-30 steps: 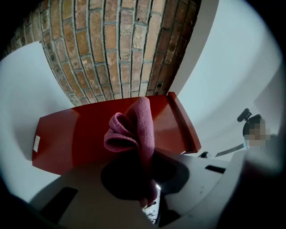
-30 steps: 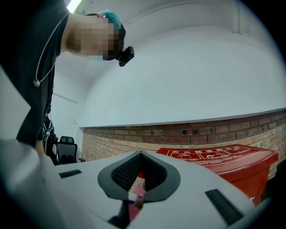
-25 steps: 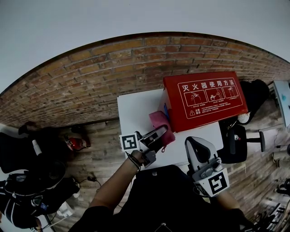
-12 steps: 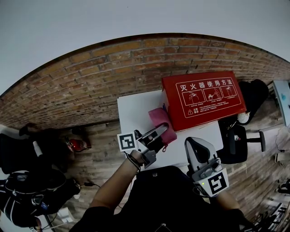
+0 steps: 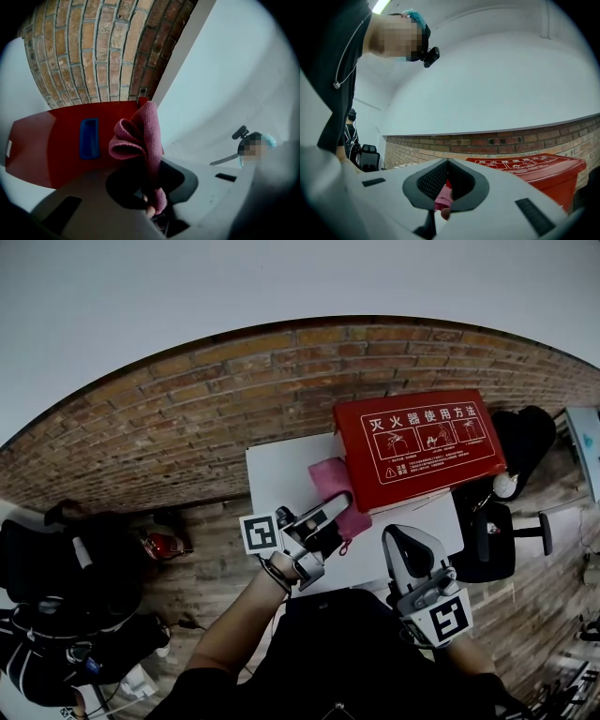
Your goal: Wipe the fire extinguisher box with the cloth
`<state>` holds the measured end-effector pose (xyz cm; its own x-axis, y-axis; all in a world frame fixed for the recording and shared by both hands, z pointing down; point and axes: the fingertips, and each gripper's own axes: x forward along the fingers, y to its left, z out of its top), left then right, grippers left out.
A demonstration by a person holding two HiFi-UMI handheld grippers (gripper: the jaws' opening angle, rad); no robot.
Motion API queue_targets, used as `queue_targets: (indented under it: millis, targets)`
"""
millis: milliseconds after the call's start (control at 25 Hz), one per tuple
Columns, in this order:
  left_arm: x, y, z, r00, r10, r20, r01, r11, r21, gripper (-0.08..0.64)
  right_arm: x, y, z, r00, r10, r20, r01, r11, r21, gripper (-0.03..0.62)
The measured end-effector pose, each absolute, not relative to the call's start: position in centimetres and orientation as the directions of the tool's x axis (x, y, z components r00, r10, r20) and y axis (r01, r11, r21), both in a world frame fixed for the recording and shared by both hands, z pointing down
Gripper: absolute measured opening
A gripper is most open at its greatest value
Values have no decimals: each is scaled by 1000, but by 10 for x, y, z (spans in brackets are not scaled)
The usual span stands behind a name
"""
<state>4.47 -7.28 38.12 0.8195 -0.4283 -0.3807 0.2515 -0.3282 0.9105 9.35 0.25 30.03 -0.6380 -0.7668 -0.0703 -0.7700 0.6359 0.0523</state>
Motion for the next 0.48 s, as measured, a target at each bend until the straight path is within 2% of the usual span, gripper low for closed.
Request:
queue_targets:
  millis: [240, 360, 480]
  targets:
    - [44, -73, 378, 824, -442, -356, 224, -323, 919, 94, 97, 4, 296, -631, -771, -89, -776, 628, 60, 20]
    - [38, -74, 378, 828, -474, -299, 127, -360, 924, 94, 99, 4, 294, -628, -772, -98, -778, 626, 57, 20]
    - [24, -77, 373, 824, -520, -226, -29, -436, 899, 94, 99, 3, 295, -629, -772, -96, -777, 628, 41, 20]
